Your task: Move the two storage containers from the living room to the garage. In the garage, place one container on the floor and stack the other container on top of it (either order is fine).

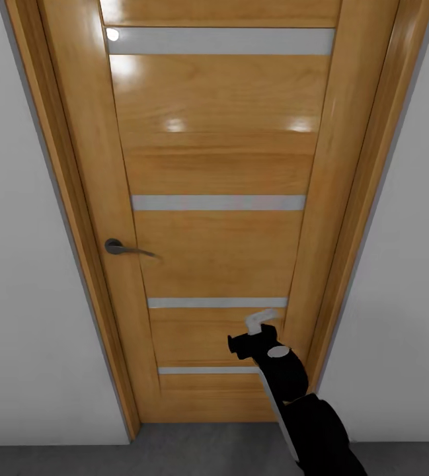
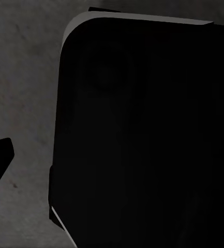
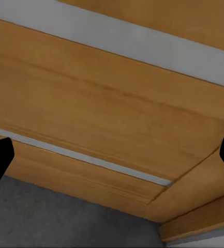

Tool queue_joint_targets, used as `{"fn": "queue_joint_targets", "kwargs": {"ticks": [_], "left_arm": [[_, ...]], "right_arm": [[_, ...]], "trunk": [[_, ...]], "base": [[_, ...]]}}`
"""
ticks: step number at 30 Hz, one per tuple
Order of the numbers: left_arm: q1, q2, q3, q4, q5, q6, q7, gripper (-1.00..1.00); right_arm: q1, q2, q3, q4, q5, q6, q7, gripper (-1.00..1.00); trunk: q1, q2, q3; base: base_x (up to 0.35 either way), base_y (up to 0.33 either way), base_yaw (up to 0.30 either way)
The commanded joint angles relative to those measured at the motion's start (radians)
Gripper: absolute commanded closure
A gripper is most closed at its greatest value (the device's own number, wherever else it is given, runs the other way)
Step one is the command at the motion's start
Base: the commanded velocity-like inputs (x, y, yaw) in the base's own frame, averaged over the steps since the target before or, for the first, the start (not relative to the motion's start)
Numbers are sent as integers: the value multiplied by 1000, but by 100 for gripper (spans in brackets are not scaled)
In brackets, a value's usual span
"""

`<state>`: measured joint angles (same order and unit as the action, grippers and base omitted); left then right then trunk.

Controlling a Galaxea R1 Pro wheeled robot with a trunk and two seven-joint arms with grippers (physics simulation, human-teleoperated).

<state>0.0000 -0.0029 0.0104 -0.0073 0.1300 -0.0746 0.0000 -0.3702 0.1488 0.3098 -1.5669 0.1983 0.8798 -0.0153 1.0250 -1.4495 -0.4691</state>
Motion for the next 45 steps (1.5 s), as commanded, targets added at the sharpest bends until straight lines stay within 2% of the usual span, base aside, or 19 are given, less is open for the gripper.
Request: {"fn": "queue_joint_targets", "kwargs": {"ticks": [1,9,12,15,17,18,24,26,29,34,38,42,43,45], "left_arm": [[0,0,0,-1,8,-2,0,-100],[0,-2,0,-1,8,-2,0,-100],[0,-2,0,-1,8,-2,0,-100],[0,-2,0,0,8,-2,0,-100],[0,-1,0,0,8,-2,0,-100],[0,-2,0,0,8,-2,0,-100],[0,-2,0,-1,8,-2,0,-100],[0,-2,0,-1,8,-2,0,-100],[0,-2,0,-1,8,-2,0,-100],[0,-2,0,-2,8,-2,0,-100],[0,-2,0,-1,8,-2,0,-100],[0,-2,0,-1,8,-2,0,-100],[0,-3,0,-2,8,-2,0,-100],[0,-3,1,-2,7,-2,0,-100]], "right_arm": [[-2,6,9,-1,15,1,-2,-100],[-2,14,19,-2,29,-8,-4,-100],[-12,15,22,-1,42,-53,-3,-100],[-57,17,32,4,68,-154,1,-100],[-86,18,35,7,80,-178,3,-100],[-119,19,36,9,89,-190,5,-100],[-254,26,38,25,97,-154,10,-100],[-280,26,38,36,97,-146,11,-100],[-322,26,38,77,98,-141,12,-100],[-392,26,39,206,98,-169,10,-100],[-439,26,40,345,98,-243,10,-100],[-458,26,42,468,102,-312,9,-100],[-463,26,43,535,102,-360,10,-100],[-464,26,50,560,106,-371,11,-100]], "trunk": [[0,-1,-1],[0,-1,-1],[0,-1,-1],[0,-1,-1],[0,-1,-1],[0,-1,-1],[0,-1,-1],[0,-1,-1],[0,-1,-1],[0,-1,-1],[0,-1,-1],[0,-1,-1],[0,-1,-1],[0,-1,-1]], "base": [[0,0,0],[0,0,0],[0,0,0],[0,0,0],[0,0,0],[0,0,0],[0,0,0],[0,0,0],[0,0,0],[0,0,0],[0,0,0],[0,0,0],[0,0,0],[0,0,0]]}}
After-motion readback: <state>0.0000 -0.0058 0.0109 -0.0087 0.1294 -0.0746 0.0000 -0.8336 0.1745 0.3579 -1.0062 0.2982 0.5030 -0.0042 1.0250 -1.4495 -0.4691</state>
